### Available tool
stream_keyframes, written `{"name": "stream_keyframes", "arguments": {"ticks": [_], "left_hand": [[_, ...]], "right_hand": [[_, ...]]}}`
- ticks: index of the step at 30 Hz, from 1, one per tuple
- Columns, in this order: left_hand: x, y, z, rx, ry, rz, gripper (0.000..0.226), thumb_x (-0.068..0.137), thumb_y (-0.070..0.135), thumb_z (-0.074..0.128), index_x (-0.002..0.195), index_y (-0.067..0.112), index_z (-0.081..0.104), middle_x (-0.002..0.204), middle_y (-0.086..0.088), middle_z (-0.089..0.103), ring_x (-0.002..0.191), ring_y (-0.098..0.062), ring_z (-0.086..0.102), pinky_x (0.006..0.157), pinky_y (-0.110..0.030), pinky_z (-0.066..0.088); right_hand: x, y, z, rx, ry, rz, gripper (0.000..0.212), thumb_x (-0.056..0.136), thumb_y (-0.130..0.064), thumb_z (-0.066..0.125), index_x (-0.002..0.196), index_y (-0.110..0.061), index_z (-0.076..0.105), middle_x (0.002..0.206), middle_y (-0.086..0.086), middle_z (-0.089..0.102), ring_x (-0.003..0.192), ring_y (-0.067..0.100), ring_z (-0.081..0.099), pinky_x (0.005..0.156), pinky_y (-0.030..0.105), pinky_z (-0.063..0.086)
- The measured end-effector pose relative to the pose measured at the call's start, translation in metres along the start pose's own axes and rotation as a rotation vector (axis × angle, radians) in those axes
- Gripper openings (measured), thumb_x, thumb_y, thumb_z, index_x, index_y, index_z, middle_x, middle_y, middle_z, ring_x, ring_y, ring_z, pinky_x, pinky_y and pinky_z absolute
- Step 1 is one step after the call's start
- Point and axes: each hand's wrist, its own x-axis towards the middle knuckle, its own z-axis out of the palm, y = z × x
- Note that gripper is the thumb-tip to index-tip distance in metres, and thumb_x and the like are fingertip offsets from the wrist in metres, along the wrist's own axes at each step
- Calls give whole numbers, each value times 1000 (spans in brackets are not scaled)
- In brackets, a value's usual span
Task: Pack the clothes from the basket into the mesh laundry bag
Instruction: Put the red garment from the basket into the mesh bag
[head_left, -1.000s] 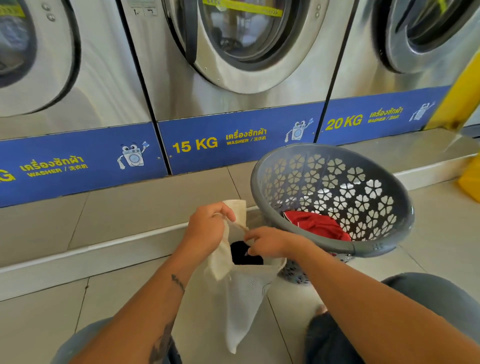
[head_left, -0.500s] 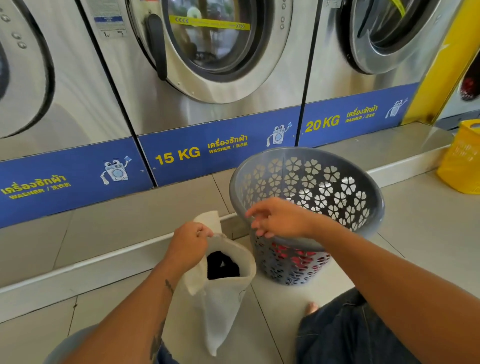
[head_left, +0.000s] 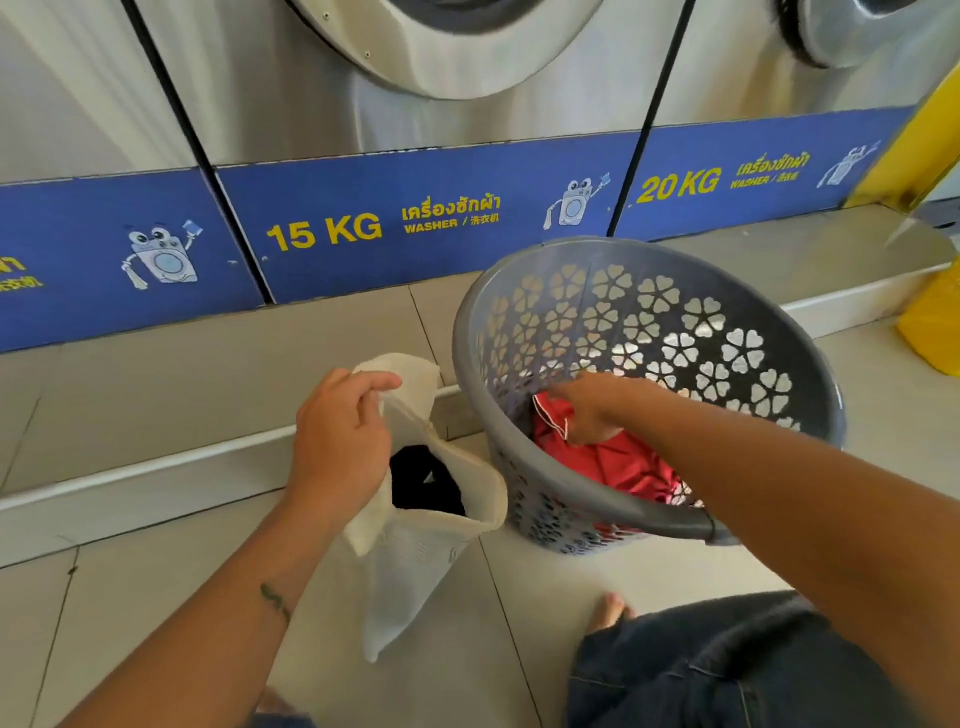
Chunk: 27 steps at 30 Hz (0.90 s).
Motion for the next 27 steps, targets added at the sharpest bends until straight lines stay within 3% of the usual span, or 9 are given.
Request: {"name": "stream_keyframes", "arguments": {"ticks": [3, 6, 9, 11, 16, 21, 23, 25, 27], "left_hand": [[9, -5, 8, 41, -45, -54, 34, 101, 10, 40, 120, 19, 67, 112, 5, 56, 104, -10, 49, 86, -19, 38], [13, -17, 19, 162, -193, -112, 38, 100, 13, 40, 132, 17, 61, 132, -3, 52, 126, -23, 47, 103, -35, 40], [14, -25, 26, 258, -268, -71, 39, 100, 15, 40, 135, 18, 57, 132, -2, 51, 120, -26, 51, 95, -37, 42], [14, -28, 29, 297, -292, -40, 39, 99, 16, 41, 134, 18, 58, 129, 0, 52, 113, -27, 53, 90, -36, 42], [19, -37, 27, 354, -352, -56, 35, 99, 20, 41, 128, 19, 62, 123, 3, 53, 103, -25, 54, 82, -34, 42], [21, -41, 25, 388, -394, -107, 38, 100, 22, 40, 134, 20, 58, 136, 0, 48, 121, -26, 48, 90, -33, 38], [20, -40, 25, 399, -413, -121, 40, 100, 23, 41, 137, 21, 55, 142, 1, 44, 126, -25, 45, 95, -34, 37], [20, -39, 24, 390, -395, -117, 41, 98, 23, 44, 138, 21, 55, 143, 1, 44, 126, -26, 46, 96, -34, 37], [21, -38, 23, 367, -351, -97, 40, 97, 22, 47, 135, 19, 58, 135, 0, 49, 121, -26, 49, 95, -35, 38]], "right_hand": [[30, 2, 10, -97, -123, 30, 101, 82, -44, 72, 160, -30, 10, 163, 15, 25, 145, 39, 33, 113, 51, 37], [61, 11, 40, -174, -240, 88, 117, 72, -56, 77, 158, -40, 0, 165, 19, 11, 147, 46, 22, 114, 57, 33], [85, 21, 76, -175, -333, 162, 131, 61, -63, 80, 151, -53, -15, 165, 19, -16, 147, 58, -6, 111, 75, 21], [91, 24, 91, -195, -357, 179, 132, 66, -62, 79, 151, -50, -21, 163, 19, -24, 145, 59, -11, 108, 79, 19], [88, 27, 110, -318, -279, 99, 122, 71, -54, 77, 155, -43, -11, 155, 21, 16, 136, 51, 32, 100, 66, 44], [83, 23, 115, -417, -180, 38, 108, 80, -42, 74, 158, -34, 0, 135, 16, 39, 116, 36, 52, 91, 44, 53], [80, 21, 114, -451, -131, 80, 109, 76, -50, 73, 157, -38, 2, 146, 18, 29, 130, 43, 40, 99, 59, 45], [78, 20, 116, -427, -137, 150, 117, 69, -60, 71, 154, -42, -8, 162, 19, -1, 146, 54, 6, 103, 79, 26], [78, 23, 120, -292, -189, 212, 127, 67, -63, 74, 152, -44, -18, 162, 18, -22, 146, 57, -12, 102, 84, 20]]}}
